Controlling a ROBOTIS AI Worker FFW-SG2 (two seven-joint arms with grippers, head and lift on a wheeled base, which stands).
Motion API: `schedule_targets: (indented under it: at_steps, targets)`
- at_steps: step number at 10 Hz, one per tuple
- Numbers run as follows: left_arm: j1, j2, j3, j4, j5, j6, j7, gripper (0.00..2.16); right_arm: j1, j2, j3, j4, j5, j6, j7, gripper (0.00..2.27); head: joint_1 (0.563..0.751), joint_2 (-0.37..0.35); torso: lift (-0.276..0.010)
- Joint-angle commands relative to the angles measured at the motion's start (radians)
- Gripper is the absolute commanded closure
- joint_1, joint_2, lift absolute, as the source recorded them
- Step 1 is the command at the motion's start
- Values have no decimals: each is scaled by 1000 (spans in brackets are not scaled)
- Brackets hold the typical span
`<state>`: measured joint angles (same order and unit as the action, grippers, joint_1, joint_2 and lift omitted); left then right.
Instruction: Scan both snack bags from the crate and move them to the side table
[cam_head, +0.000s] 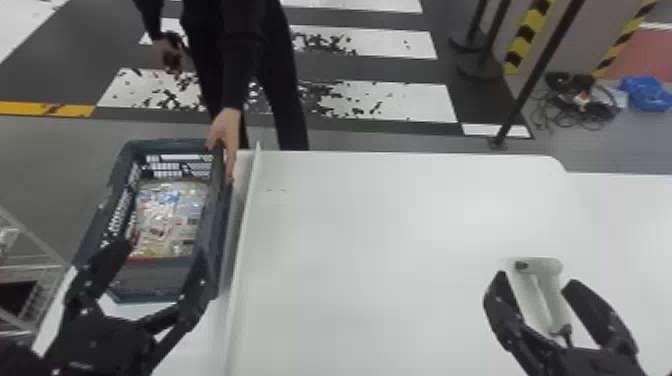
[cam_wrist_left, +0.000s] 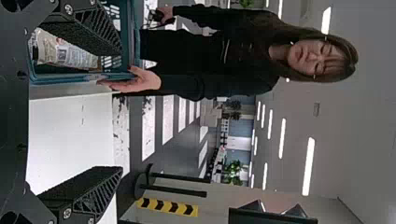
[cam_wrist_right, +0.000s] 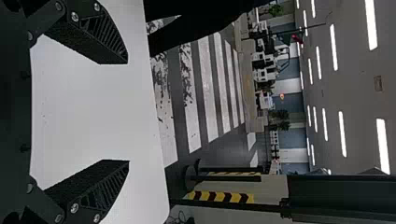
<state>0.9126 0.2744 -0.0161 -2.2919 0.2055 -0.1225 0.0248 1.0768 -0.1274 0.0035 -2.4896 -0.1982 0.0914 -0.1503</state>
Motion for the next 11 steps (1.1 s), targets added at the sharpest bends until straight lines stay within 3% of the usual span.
schedule_targets:
  at_steps: [1, 4, 5, 10, 11]
  targets:
    - [0, 0, 2, 0, 0, 14, -2, 124, 0, -1, 1, 0, 0, 0, 0, 178, 695, -46, -29]
    - [-5, -1, 18, 3, 12, 54, -28, 130, 0, -1, 3, 5, 0, 3, 0, 178, 695, -45, -29]
    - [-21, -4, 28, 3, 29, 116, -28, 130, -2, -1, 3, 5, 0, 6, 0, 178, 695, -43, -29]
    - [-138, -50, 108, -5, 68, 318, -28, 124, -3, -9, 9, 2, 0, 25, 5, 178, 695, 7, -29]
    - [-172, -60, 131, -5, 86, 392, -26, 124, -5, -17, 10, 0, 0, 31, 5, 178, 695, 24, -29]
